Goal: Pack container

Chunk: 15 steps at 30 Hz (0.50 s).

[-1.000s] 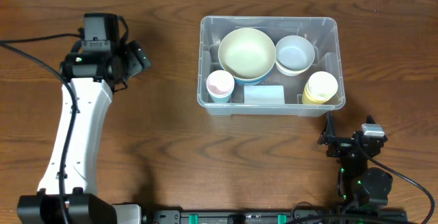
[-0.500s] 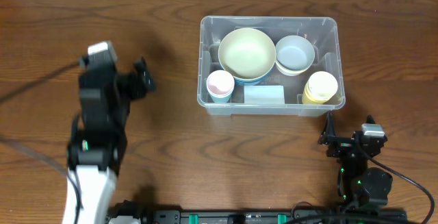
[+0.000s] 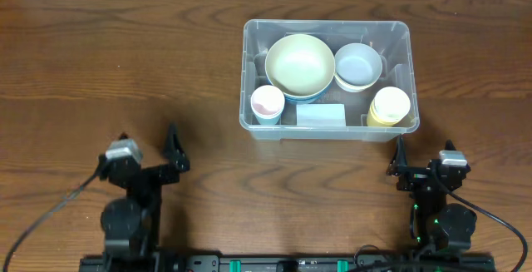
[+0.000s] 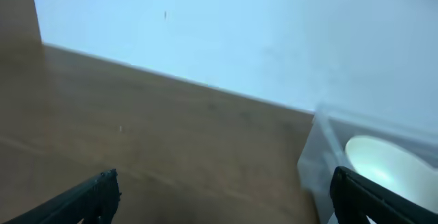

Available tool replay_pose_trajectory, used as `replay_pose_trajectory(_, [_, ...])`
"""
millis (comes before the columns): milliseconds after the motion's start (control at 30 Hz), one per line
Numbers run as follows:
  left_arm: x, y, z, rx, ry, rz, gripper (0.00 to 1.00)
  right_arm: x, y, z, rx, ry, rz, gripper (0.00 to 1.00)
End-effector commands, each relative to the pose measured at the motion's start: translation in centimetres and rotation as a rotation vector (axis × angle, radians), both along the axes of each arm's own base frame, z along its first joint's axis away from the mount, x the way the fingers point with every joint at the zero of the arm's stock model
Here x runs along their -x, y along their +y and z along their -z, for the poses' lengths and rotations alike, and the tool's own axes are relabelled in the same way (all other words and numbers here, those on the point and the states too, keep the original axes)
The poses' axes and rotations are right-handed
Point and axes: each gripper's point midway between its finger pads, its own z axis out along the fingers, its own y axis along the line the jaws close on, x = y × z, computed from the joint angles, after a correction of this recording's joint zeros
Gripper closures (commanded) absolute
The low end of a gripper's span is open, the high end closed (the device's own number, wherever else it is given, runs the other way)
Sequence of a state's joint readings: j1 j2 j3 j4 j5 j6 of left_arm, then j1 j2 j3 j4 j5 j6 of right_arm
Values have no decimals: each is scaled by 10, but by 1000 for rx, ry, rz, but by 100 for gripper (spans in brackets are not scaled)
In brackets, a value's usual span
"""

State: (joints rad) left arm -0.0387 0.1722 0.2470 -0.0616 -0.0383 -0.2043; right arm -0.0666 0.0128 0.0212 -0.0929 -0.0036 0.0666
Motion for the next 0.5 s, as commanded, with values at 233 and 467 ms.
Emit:
replay_pose_trajectory(233, [12,0,-11,-19,-134,3,2,0,1,1,13,0,-2,1])
replay_pose_trajectory(467, [4,-3,4,-130,-158,17,2,0,1,1,13,0,-2,1])
